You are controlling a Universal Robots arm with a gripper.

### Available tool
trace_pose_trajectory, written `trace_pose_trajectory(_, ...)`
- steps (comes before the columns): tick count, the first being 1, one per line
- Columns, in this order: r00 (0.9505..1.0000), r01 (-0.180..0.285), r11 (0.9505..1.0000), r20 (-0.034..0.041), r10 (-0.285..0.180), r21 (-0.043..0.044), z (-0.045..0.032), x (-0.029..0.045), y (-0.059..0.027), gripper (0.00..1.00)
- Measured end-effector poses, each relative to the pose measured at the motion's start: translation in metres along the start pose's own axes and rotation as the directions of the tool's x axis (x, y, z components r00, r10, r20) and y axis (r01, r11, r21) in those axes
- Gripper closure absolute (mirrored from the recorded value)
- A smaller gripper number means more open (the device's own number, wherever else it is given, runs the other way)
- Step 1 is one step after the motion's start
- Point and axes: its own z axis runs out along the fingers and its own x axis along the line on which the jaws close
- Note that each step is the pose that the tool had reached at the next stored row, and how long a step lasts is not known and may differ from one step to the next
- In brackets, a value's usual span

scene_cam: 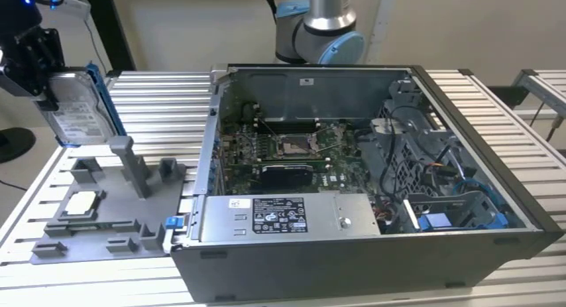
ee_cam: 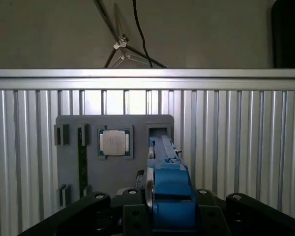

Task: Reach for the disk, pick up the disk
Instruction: 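Pick up the disk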

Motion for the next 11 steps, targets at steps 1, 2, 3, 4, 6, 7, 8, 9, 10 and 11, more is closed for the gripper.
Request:
trace_pose_trajectory(1,1.0,0.0,1.0,0.0001,0.0,0.0001,-0.0047,0.0,0.0001,1.0)
trace_pose_trajectory(2,1.0,0.0,1.0,0.0,0.0,0.0,-0.0093,0.0,0.0002,1.0)
trace_pose_trajectory(3,1.0,0.0,1.0,0.0001,0.0,0.0001,-0.014,0.0001,0.0003,1.0)
trace_pose_trajectory(4,1.0,0.0,1.0,0.0001,0.0,0.0002,-0.0182,0.0001,0.0004,1.0)
trace_pose_trajectory(6,1.0,0.0,1.0,0.0001,0.0,0.0002,-0.0276,0.0001,0.0006,1.0)
trace_pose_trajectory(7,1.0,0.0,1.0,0.0001,0.0,0.0002,-0.032,0.0001,0.0007,1.0)
trace_pose_trajectory(8,1.0,0.0,1.0,0.0,0.0,0.0,-0.0365,0.0001,0.0008,1.0)
trace_pose_trajectory(9,1.0,0.0,1.0,0.0001,0.0,0.0001,-0.0411,0.0002,0.0009,1.0)
trace_pose_trajectory(10,1.0,0.0,1.0,0.0001,0.0,0.0002,-0.0457,0.0002,0.001,1.0)
trace_pose_trajectory(11,1.0,0.0,1.0,0.0,0.0,0.0,-0.0503,0.0002,0.0011,1.0)
